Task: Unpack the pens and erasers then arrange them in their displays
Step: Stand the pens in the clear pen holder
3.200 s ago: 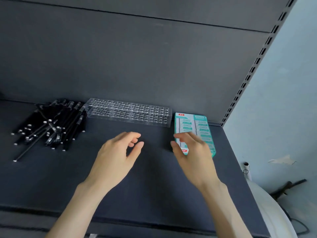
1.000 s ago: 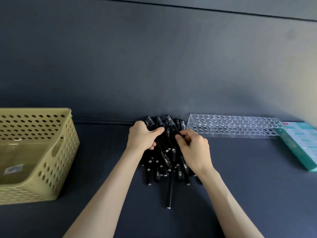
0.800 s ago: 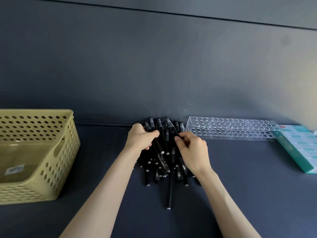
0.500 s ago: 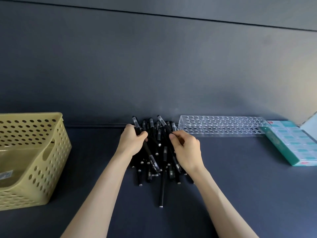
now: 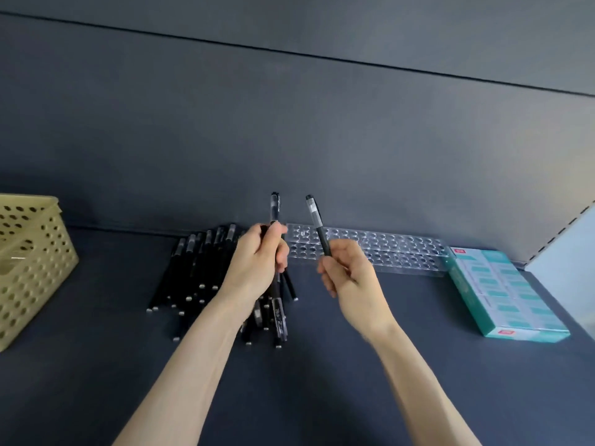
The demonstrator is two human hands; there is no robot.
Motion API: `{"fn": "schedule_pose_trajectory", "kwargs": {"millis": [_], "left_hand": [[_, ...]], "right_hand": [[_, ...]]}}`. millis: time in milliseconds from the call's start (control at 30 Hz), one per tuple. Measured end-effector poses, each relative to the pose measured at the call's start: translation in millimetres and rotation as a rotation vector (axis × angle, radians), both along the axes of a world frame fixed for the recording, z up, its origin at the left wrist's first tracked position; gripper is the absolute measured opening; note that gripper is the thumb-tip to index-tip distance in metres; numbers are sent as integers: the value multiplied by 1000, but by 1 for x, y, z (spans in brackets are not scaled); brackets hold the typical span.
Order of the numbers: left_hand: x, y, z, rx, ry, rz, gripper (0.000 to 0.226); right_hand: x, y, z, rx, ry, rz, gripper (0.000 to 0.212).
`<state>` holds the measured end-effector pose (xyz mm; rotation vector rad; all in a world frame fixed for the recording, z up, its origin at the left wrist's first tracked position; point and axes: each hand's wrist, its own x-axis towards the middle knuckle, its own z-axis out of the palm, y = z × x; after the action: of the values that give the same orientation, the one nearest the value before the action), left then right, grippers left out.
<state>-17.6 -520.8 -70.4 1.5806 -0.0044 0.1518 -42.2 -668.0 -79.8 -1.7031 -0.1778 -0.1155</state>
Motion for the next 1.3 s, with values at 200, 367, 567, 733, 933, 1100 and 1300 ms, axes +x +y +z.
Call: {"fn": "schedule_pose_trajectory", "kwargs": {"millis": [200, 367, 567, 733, 933, 1100, 1300], "left_hand": [[-18, -49, -7, -290, 128, -72, 24], [-22, -64, -15, -403, 160, -98, 19], [-14, -62, -16, -314, 158, -97, 22], [-10, -48, -17, -338, 123, -88, 21], [-1, -23, -18, -419, 55, -55, 18], [-1, -16, -26, -458, -20, -35, 22], [-2, -18, -27, -535, -2, -43, 20]], "right_hand": [[-10, -46, 2, 18, 35, 35, 15], [-9, -61, -2, 37, 97, 29, 19], [4, -59, 5, 144, 46, 18, 17], [24, -49, 7, 74, -21, -48, 26], [57, -24, 24, -11, -179, -87, 18], [88, -7, 41, -121, -340, -176, 9], [105, 5, 36, -327, -396, -193, 14]]}}
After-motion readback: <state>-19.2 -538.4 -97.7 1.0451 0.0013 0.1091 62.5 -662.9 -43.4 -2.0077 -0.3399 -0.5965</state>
